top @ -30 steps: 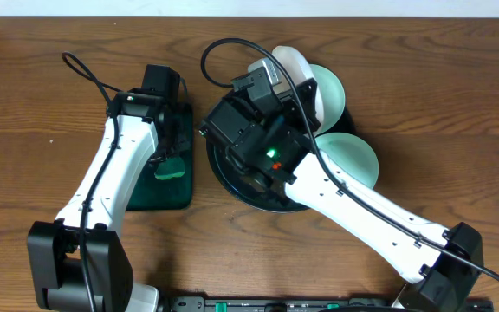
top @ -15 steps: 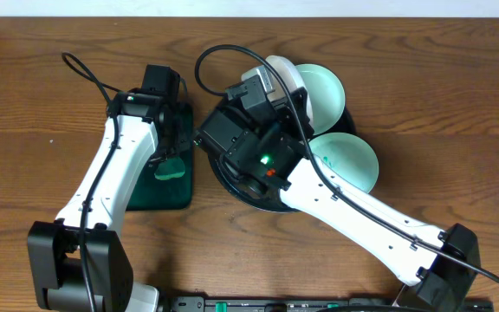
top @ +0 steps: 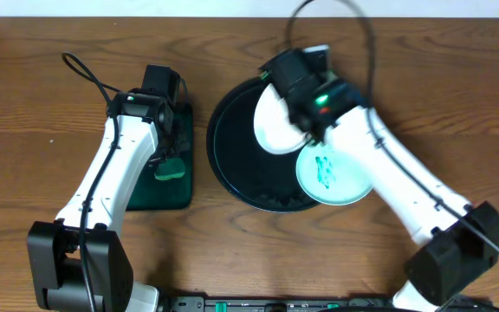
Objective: Clean dirty plates on tray and stack at the side
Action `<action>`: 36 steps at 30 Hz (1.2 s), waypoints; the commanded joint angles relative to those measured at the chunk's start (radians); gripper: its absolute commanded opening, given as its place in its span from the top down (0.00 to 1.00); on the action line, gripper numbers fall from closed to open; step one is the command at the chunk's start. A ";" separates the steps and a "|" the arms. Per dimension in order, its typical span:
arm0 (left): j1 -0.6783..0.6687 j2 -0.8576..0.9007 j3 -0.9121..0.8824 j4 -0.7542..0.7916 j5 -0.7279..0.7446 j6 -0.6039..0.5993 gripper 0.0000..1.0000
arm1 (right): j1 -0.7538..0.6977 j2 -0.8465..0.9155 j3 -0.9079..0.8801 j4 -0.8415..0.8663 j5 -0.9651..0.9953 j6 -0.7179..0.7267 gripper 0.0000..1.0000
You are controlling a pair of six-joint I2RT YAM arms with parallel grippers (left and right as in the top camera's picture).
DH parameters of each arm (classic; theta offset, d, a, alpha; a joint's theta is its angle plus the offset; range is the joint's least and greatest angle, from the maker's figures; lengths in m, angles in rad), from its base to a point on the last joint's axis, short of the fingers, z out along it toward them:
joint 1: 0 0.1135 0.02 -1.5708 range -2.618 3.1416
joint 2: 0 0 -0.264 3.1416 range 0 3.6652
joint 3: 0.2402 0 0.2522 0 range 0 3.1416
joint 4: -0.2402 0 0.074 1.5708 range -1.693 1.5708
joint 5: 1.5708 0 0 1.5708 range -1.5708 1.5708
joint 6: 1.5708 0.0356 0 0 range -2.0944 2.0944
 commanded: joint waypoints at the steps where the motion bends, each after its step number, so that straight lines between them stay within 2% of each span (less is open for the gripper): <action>1: 0.004 0.004 -0.009 -0.003 -0.005 0.013 0.93 | -0.139 -0.025 0.013 0.023 -0.319 0.064 0.99; 4: 0.004 0.004 -0.008 -0.003 -0.005 0.013 0.93 | -0.306 -0.030 0.013 0.023 -0.465 0.062 0.99; 9: 0.004 0.004 -0.009 -0.003 -0.005 0.013 0.93 | -0.574 -0.027 0.012 -0.005 -0.591 0.005 0.99; 16: 0.004 0.004 -0.008 0.006 -0.005 0.013 0.92 | -0.915 0.047 0.000 -0.021 -0.596 -0.116 0.99; 22: 0.004 0.004 -0.008 0.009 -0.005 0.013 0.93 | -1.035 0.233 -0.006 -0.008 -0.631 -0.164 0.99; 31: 0.004 0.004 -0.009 0.008 -0.005 0.013 0.93 | -1.089 0.424 -0.006 0.078 -0.697 -0.191 0.99; 32: 0.004 0.004 -0.009 0.008 -0.005 0.013 0.93 | -1.089 0.427 -0.006 0.074 -0.705 -0.211 0.87; 33: 0.004 0.004 -0.009 0.008 -0.005 0.013 0.93 | -1.089 0.427 -0.006 0.070 -0.722 -0.237 0.68; 36: 0.004 0.004 -0.008 0.009 -0.005 0.013 0.93 | -1.088 0.407 -0.003 0.066 -0.798 -0.299 0.64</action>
